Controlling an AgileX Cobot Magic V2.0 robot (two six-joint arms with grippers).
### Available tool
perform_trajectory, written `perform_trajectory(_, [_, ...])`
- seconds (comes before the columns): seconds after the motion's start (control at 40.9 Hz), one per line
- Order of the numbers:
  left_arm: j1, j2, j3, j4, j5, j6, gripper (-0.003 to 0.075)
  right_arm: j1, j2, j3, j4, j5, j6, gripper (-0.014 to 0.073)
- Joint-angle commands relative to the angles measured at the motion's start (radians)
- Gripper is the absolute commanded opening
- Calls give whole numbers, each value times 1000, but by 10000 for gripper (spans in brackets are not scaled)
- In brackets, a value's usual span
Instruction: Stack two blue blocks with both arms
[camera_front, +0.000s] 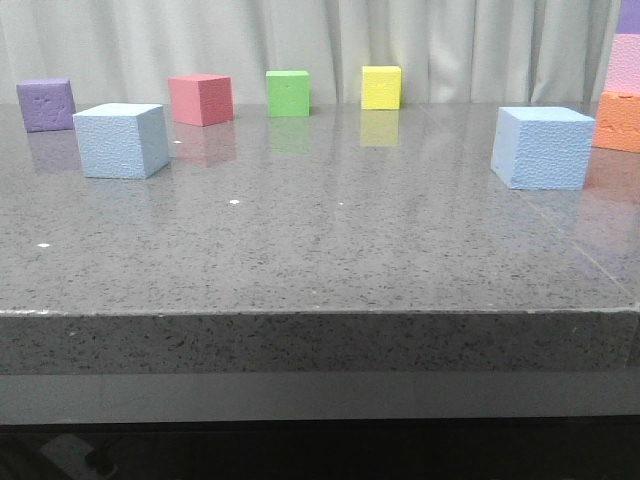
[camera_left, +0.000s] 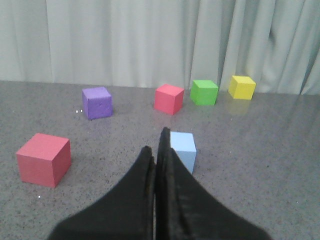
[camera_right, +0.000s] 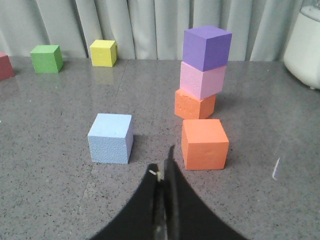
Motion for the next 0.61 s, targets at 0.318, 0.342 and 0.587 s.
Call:
perform_trajectory(0.318, [-8,71,-25,-8,-59,-9,-20,-5,24,-35,2,-69,-11,-67])
perform_trajectory(0.342, [-8,71,-25,-8,-59,-9,-20,-5,24,-35,2,-69,-11,-67])
perform_trajectory(0.587, [-8,71,-25,-9,-42,-9,-20,-5,24,-33,2,-62,-11,-61])
